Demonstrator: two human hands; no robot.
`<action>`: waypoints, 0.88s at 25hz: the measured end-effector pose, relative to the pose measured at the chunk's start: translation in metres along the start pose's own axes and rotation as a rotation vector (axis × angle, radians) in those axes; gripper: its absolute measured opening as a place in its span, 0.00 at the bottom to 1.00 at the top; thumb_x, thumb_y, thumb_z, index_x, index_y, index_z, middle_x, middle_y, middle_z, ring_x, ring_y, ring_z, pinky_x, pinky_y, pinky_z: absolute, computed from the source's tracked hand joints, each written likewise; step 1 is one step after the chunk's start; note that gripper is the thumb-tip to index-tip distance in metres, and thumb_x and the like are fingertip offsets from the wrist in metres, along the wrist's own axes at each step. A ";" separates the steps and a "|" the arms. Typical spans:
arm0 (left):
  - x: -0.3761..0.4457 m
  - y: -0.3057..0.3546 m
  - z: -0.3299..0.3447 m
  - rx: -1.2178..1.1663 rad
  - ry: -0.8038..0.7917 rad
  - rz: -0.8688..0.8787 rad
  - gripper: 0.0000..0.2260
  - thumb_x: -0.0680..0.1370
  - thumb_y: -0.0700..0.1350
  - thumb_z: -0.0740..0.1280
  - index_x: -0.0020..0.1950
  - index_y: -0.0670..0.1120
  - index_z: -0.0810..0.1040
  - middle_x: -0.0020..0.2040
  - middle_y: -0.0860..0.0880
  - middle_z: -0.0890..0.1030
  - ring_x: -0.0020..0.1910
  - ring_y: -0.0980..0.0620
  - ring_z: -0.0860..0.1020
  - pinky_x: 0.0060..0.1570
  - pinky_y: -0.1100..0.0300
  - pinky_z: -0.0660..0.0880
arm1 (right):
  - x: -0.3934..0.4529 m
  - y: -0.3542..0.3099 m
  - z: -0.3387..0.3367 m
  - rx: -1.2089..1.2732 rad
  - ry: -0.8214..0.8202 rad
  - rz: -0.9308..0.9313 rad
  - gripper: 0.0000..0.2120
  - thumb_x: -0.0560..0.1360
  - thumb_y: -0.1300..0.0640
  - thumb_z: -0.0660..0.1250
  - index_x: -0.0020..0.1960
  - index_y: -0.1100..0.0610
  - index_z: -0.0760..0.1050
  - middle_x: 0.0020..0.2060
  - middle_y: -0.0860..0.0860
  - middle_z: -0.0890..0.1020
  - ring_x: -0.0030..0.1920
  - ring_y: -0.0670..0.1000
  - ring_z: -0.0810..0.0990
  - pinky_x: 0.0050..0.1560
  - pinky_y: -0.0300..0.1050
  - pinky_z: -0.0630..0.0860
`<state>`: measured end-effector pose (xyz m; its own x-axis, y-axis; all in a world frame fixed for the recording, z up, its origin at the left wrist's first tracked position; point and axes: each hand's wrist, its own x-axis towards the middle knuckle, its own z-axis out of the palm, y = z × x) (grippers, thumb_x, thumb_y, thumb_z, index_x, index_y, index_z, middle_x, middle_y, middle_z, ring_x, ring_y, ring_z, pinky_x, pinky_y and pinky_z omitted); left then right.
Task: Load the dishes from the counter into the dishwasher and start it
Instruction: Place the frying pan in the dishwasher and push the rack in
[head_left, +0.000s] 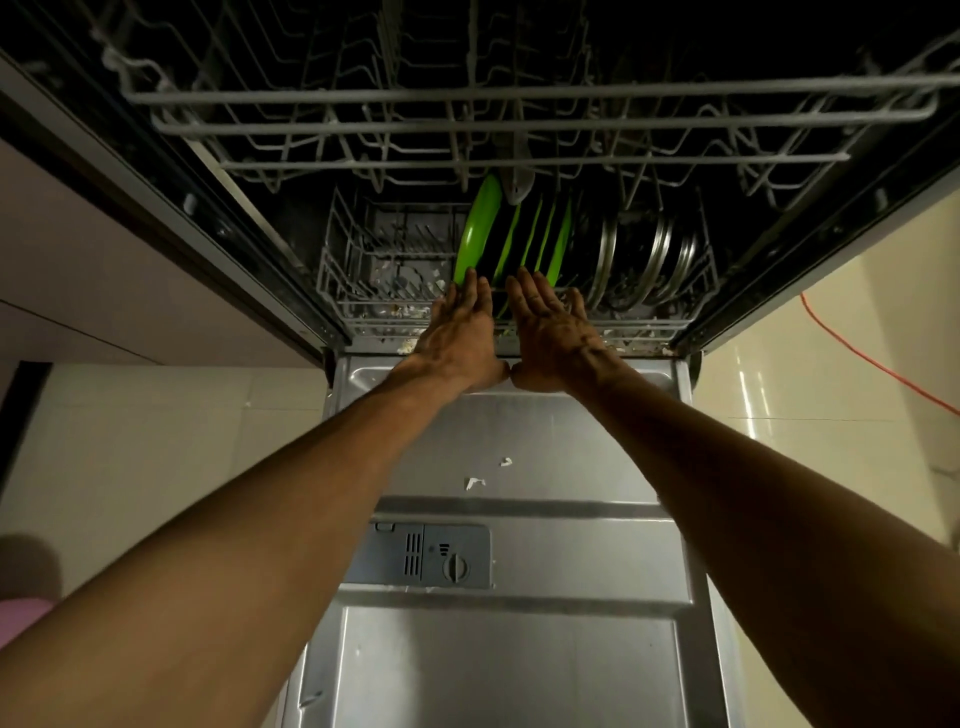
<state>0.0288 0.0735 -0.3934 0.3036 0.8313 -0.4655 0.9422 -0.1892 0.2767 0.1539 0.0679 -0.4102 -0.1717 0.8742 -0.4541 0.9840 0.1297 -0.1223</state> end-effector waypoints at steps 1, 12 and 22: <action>-0.005 -0.001 -0.003 -0.027 0.001 -0.001 0.47 0.75 0.47 0.71 0.80 0.42 0.40 0.80 0.44 0.40 0.79 0.45 0.42 0.77 0.53 0.44 | -0.002 -0.001 -0.004 -0.004 -0.023 0.009 0.51 0.74 0.48 0.69 0.79 0.55 0.34 0.79 0.52 0.37 0.78 0.53 0.37 0.76 0.60 0.38; -0.114 0.018 -0.062 -0.158 0.731 0.255 0.25 0.80 0.41 0.63 0.77 0.41 0.62 0.78 0.45 0.61 0.78 0.49 0.57 0.75 0.58 0.54 | -0.127 -0.026 -0.069 0.368 0.734 -0.131 0.13 0.77 0.58 0.64 0.60 0.60 0.78 0.48 0.57 0.83 0.50 0.56 0.79 0.54 0.52 0.77; -0.104 0.010 -0.133 0.106 0.604 0.174 0.39 0.76 0.47 0.68 0.79 0.40 0.50 0.80 0.42 0.50 0.79 0.45 0.46 0.77 0.50 0.41 | -0.126 -0.021 -0.147 0.178 0.879 -0.056 0.23 0.75 0.59 0.64 0.69 0.63 0.69 0.65 0.60 0.74 0.65 0.59 0.71 0.69 0.56 0.67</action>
<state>-0.0122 0.0551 -0.2304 0.3495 0.9259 0.1436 0.9045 -0.3734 0.2062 0.1623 0.0238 -0.2202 -0.0485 0.9206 0.3874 0.9408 0.1724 -0.2919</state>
